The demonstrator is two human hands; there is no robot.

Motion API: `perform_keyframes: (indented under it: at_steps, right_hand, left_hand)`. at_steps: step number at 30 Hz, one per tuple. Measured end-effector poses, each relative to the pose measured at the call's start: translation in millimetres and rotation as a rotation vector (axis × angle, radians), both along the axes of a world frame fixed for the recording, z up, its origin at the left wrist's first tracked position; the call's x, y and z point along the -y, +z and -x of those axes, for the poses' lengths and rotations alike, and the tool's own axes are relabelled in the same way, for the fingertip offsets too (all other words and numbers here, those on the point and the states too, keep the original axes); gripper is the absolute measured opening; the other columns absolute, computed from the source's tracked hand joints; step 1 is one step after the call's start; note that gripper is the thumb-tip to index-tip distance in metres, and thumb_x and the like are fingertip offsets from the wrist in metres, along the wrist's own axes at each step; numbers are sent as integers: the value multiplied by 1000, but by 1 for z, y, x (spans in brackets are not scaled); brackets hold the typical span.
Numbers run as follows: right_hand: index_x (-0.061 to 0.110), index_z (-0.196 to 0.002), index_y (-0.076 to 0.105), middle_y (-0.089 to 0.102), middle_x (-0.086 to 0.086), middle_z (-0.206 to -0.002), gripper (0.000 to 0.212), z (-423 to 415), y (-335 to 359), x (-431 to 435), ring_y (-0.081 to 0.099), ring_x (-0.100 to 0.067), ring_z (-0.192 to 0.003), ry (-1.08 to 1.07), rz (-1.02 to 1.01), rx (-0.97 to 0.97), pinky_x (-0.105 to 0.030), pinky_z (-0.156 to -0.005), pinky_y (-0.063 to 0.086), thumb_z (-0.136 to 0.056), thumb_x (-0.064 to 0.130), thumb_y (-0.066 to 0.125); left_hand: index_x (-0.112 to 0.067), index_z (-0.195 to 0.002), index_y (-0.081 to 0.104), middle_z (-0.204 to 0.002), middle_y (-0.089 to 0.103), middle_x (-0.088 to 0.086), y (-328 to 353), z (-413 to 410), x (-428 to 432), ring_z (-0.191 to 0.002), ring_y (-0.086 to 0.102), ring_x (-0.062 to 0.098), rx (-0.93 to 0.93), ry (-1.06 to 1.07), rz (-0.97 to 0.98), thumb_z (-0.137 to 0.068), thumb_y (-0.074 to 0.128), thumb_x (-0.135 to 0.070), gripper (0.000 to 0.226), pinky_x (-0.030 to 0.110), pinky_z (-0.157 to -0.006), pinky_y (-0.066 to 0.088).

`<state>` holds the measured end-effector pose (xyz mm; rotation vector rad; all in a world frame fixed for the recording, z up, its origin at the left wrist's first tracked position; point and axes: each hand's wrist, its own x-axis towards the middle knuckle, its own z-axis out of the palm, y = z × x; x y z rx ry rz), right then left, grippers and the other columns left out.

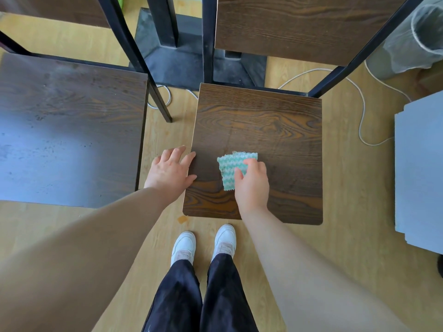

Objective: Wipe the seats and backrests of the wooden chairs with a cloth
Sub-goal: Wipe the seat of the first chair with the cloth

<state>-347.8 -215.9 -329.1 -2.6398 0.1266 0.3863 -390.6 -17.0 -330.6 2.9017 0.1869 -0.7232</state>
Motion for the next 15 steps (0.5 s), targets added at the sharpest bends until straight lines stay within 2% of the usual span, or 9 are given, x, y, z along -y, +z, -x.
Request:
perform_keyframes:
  at_steps: [3,6,9,11,15]
  right_hand:
    - [21,-130,49,50,-7,-124,45,-2,-11,-8,59,-24,-97,75,169,-54,-33,-68,55,-93,45,58]
    - [23,-131,47,49,-9,-124,43,-2,-18,-13,58,-27,-97,163,304,-11,-34,-67,53,-93,41,59]
    - [20,-126,52,54,-8,-121,31,-14,-17,-13,62,-30,-92,155,242,-15,-37,-72,53,-96,23,56]
    - [19,-119,57,56,-7,-118,23,-36,-13,-10,62,-31,-95,82,154,2,-38,-75,49,-97,18,52]
    - [19,-115,59,57,-5,-117,19,-105,-4,-2,60,-23,-100,-57,83,134,-27,-71,41,-99,17,51]
  left_hand:
    - [-27,-155,24,-161,22,4,-1,2,-4,-145,23,29,9,14,13,-99,47,-50,65,47,-114,32]
    - [-26,-155,26,-160,22,4,-5,5,-9,-144,23,29,9,8,14,-100,46,-50,63,47,-114,33]
    - [-26,-154,26,-160,23,4,-9,8,-14,-144,24,29,4,13,10,-100,45,-51,63,47,-114,32]
    - [-27,-155,25,-160,22,4,-11,8,-18,-144,24,29,4,25,16,-100,44,-51,62,47,-115,32]
    - [-29,-155,23,-160,21,2,-16,7,-24,-145,22,28,-2,56,30,-100,43,-51,62,46,-115,30]
